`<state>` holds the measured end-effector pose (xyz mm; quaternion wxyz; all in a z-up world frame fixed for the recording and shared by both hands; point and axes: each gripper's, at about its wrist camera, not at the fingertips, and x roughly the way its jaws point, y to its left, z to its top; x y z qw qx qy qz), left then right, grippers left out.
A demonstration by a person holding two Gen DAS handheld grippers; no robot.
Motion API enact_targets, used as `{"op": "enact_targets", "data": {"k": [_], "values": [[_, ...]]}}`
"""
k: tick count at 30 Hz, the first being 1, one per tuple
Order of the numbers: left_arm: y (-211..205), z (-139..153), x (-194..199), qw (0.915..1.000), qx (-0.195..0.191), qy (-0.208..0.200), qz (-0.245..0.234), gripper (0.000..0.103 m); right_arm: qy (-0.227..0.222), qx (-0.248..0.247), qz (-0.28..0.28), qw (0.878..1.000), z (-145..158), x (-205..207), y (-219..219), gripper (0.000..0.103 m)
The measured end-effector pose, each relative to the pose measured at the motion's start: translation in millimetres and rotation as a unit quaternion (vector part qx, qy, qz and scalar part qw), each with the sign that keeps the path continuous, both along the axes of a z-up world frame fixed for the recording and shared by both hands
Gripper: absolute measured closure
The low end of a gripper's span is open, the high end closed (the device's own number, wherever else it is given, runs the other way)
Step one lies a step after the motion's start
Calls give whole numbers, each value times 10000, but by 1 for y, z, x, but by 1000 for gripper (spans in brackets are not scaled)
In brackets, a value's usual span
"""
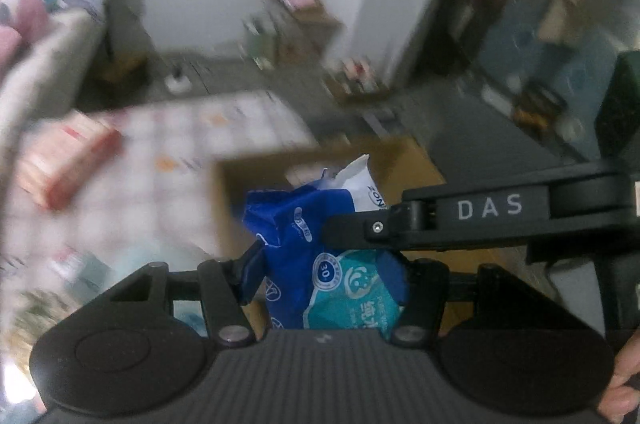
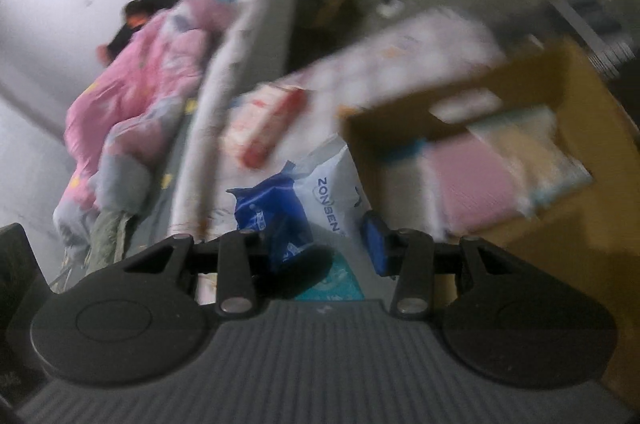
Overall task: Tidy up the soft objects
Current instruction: 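Carry the wipes pack with the right tool into the cardboard box, release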
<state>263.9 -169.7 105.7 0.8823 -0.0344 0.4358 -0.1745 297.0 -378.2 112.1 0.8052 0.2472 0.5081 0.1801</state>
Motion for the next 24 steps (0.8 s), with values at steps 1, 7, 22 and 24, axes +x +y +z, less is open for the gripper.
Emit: {"op": "enact_targets", "data": {"k": [1, 7, 22, 24], "values": [[-9, -10, 3, 9998, 0, 176, -70, 43, 140, 59, -91, 9998, -13, -4, -11, 63], [-31, -69, 16, 9951, 304, 935, -138, 43, 927, 550, -443, 9932, -92, -14, -40, 63], [7, -30, -26, 9999, 107, 124, -26, 34, 920, 301, -852, 9917, -140, 9, -41, 63], [22, -20, -37, 9999, 83, -78, 57, 31, 963, 237, -854, 9914, -145, 13, -38, 63]]}}
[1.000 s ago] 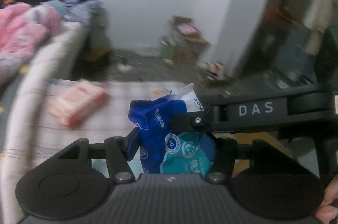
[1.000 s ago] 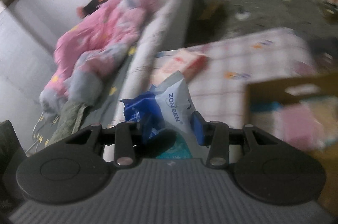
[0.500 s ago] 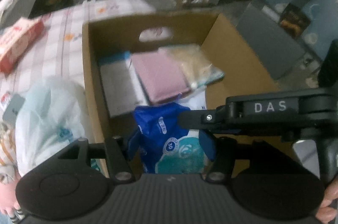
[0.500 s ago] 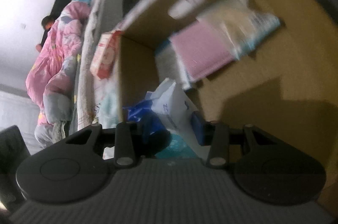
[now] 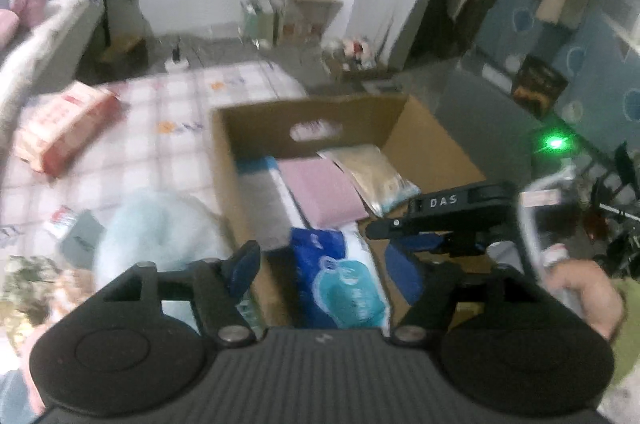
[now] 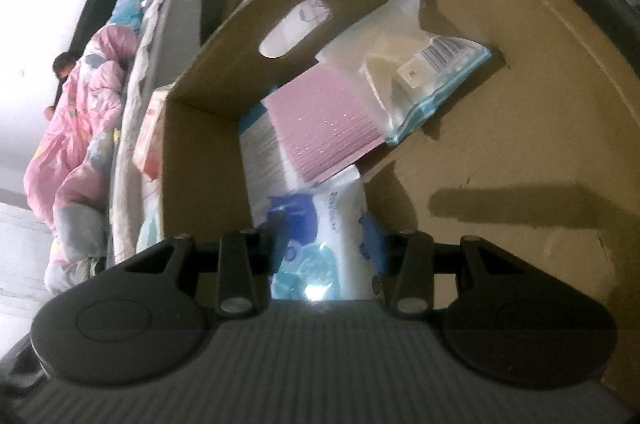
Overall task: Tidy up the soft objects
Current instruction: 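Carry the wipes pack with the right tool into the cardboard box, release, then move the right tool back to the pink plush toy on the bed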
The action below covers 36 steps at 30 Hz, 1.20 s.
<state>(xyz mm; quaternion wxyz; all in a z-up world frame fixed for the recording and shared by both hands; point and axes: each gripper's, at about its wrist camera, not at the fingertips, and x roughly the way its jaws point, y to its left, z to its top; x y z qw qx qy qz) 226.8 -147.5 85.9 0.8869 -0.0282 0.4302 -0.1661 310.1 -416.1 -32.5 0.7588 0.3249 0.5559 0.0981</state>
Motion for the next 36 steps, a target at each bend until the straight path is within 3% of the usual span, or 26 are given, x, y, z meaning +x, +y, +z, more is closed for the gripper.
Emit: {"op": "enact_targets", "data": {"k": [7, 13, 20, 26, 32, 36], "values": [[56, 6, -37, 9986, 10, -325, 423, 28, 220, -223, 278, 9991, -32, 20, 20, 63], [99, -4, -68, 9961, -32, -312, 820, 28, 81, -339, 797, 9962, -30, 20, 51, 68], [140, -32, -95, 9891, -381, -72, 1418, 28, 400, -201, 331, 9984, -35, 15, 62, 68], [170, -49, -125, 9827, -511, -48, 1782, 28, 502, -21, -107, 9987, -31, 6, 40, 65], [189, -59, -154, 9798, -316, -139, 1968, 26, 690, 260, -17, 9973, -35, -8, 43, 61], [203, -63, -167, 9763, -285, -189, 2136, 24, 544, 60, 81, 9985, -30, -10, 57, 51]]}}
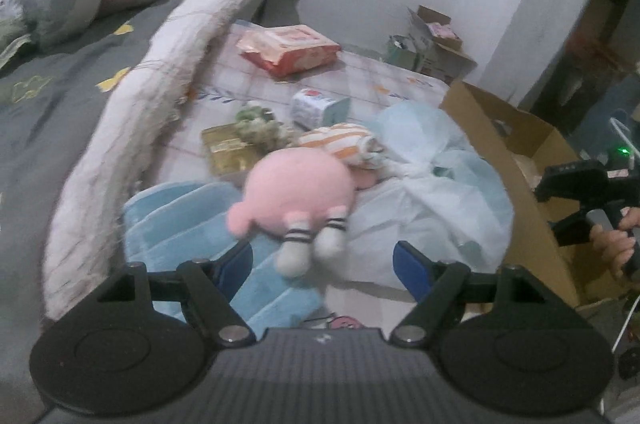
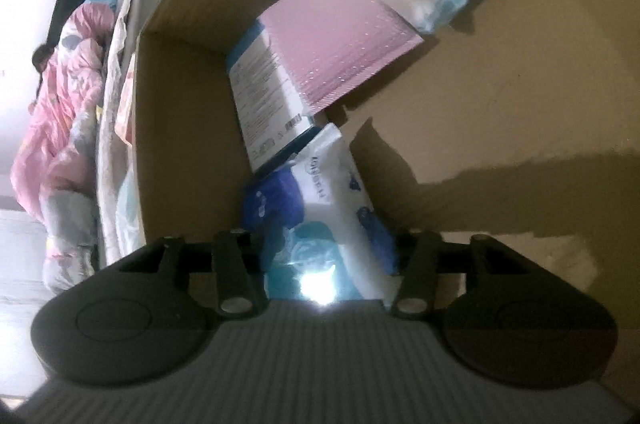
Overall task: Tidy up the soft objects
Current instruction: 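Move the right tool back to the pink plush toy on the bed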
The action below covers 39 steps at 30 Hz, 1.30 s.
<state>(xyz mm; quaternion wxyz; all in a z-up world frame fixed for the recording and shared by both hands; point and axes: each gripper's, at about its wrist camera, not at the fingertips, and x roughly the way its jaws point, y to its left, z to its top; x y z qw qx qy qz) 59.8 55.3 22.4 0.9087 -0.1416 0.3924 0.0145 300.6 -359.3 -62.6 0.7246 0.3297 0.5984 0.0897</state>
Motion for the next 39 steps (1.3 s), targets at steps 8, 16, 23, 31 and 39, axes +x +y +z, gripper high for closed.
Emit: {"op": "enact_targets", "data": {"k": [8, 16, 23, 31, 39], "values": [[21, 2, -25, 9986, 250, -383, 269, 21, -854, -602, -92, 9945, 50, -17, -6, 51], [17, -3, -19, 9977, 375, -556, -22, 21, -1829, 323, 1192, 9753, 119, -64, 72, 50], [10, -5, 8, 9947, 659, -671, -420, 22, -1828, 770, 2620, 9445, 119, -73, 190, 51], [10, -19, 69, 9959, 646, -252, -583, 21, -1631, 265, 2709, 9483, 79, -51, 253, 51], [-4, -43, 105, 9930, 935, 275, -668, 19, -1607, 406, 2494, 9541, 62, -50, 259, 51]]}}
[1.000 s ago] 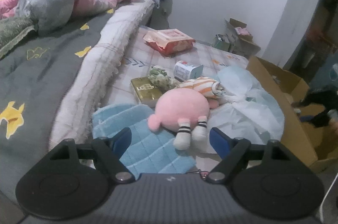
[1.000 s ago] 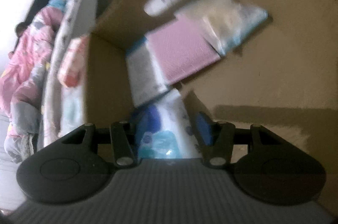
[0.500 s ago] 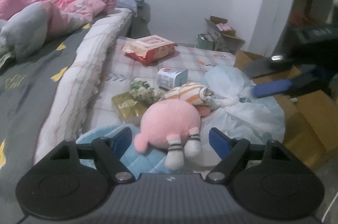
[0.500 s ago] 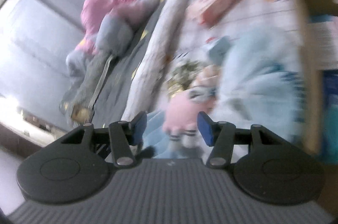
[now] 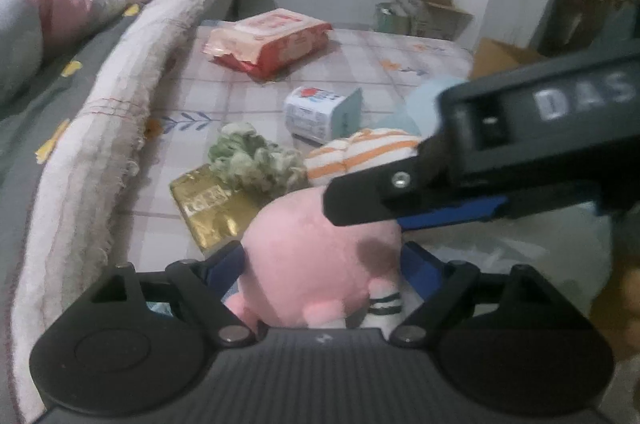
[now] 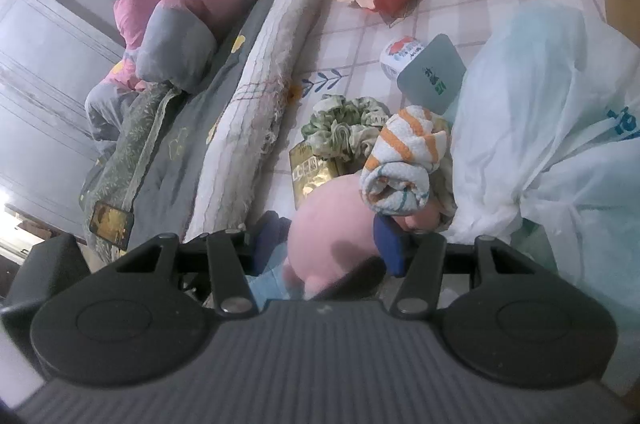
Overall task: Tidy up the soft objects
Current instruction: 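Move the right tool back to the pink plush toy on the bed, then close the right tool on the pink plush toy's head and lift it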
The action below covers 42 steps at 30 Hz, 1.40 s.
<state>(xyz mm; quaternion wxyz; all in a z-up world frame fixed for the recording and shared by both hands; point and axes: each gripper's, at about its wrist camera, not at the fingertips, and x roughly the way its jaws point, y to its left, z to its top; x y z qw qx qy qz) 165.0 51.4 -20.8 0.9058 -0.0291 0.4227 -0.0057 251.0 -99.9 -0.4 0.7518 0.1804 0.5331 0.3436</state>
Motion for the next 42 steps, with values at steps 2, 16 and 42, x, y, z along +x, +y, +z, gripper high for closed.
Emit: {"op": "enact_targets", "data": {"k": [2, 16, 42], "values": [[2, 1, 1, 10000, -38, -27, 55, 22, 12, 64, -24, 10000, 0, 0, -3, 51], [50, 33, -46, 9852, -1500, -626, 554, 29, 687, 1313, -251, 9886, 6, -5, -27, 49], [48, 19, -119, 9687, -2202, -990, 571, 25, 384, 361, 283, 9982, 26, -48, -23, 67]]}}
